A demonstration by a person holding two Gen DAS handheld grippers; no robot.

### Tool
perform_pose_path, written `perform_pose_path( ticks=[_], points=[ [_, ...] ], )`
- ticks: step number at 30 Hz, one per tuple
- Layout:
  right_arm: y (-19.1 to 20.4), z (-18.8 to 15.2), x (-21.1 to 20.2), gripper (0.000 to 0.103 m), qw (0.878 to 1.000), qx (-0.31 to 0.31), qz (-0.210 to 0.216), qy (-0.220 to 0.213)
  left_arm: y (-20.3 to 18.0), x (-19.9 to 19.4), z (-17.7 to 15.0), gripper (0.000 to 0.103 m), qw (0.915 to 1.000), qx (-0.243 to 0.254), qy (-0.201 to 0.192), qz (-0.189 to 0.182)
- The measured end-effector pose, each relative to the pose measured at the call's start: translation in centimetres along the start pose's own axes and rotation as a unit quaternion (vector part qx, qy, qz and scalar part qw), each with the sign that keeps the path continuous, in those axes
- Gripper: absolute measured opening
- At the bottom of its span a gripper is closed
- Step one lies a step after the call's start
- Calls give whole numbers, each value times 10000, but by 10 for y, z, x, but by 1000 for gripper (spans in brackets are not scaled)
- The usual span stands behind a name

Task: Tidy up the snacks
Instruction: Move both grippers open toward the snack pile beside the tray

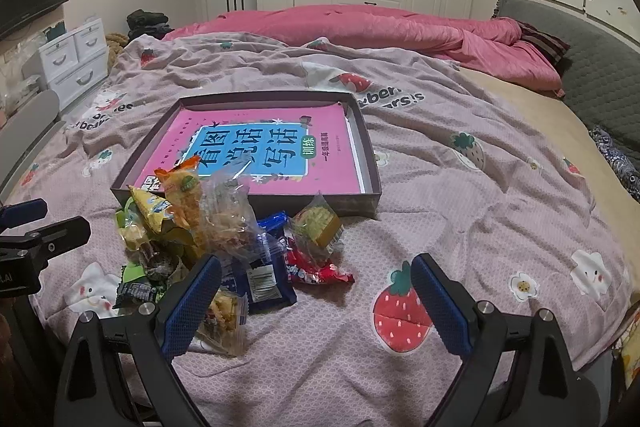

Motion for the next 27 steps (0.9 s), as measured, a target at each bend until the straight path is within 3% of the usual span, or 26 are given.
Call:
perform_pose_path(
  ticks=[27],
  points=[
    [10,2,-1,96,9999,-147,55,-42,-13,-3,-3,100,9997,142,28,-178]
  ],
)
Point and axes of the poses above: each gripper's, at about its wrist camera, not at the fingertips, and x roughly the way its jaws point, y to its left, z to its top, the point moved 10 cm from there along x, roughly the way its jaws point, and after that the axes turned 14 degrees about z, right-handed, at the moved point
